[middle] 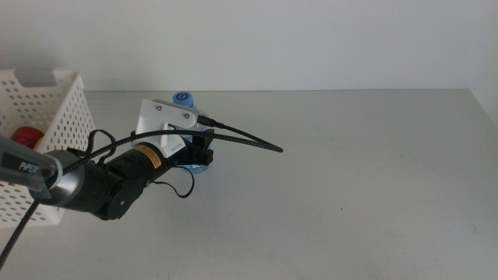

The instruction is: Use arms to grab the bottles and put them into the dustbin to the left of the table.

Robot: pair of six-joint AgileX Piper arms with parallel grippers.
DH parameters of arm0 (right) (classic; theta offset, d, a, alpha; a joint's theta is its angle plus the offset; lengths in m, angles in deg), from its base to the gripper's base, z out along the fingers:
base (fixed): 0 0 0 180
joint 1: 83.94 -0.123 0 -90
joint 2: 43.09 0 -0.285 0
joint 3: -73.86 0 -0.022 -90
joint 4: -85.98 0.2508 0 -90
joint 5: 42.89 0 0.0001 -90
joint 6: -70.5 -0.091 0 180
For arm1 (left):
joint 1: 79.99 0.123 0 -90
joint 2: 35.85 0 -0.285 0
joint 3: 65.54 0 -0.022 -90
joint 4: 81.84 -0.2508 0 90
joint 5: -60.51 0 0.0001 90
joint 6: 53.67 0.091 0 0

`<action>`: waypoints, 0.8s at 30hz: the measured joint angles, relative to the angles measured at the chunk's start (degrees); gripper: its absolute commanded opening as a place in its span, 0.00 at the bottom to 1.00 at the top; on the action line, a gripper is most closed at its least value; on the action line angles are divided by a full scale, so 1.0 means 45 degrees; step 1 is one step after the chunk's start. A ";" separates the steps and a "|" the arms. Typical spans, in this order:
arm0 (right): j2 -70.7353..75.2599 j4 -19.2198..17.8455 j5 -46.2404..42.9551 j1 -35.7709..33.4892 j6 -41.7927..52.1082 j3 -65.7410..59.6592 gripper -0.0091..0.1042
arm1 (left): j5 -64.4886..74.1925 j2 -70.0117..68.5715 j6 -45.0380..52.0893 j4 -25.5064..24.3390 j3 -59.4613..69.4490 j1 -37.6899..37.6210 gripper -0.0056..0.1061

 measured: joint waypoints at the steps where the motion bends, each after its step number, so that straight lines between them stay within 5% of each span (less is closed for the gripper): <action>1: 0.0000 0.0000 0.0000 0.0000 0.0000 0.0000 0.74 | 0.0073 -0.0043 0.0061 -0.0011 0.0000 0.0000 0.26; 8: 0.0000 0.0000 0.0000 0.0000 0.0000 0.0000 0.74 | 0.4377 -0.1777 0.0502 -0.0107 -0.0612 0.0000 0.04; 14: 0.0000 0.0000 0.0000 0.0000 0.0000 0.0000 0.74 | 0.8623 -0.3524 0.0512 0.0082 -0.2816 0.0118 0.04; 18: 0.0000 0.0000 0.0000 0.0000 0.0000 0.0000 0.74 | 1.3022 -0.4033 0.0636 0.1423 -0.5408 0.0940 0.04; 24: 0.0000 0.0000 0.0000 0.0000 0.0000 0.0000 0.74 | 1.9412 -0.4082 0.3231 0.2483 -0.9294 0.2945 0.04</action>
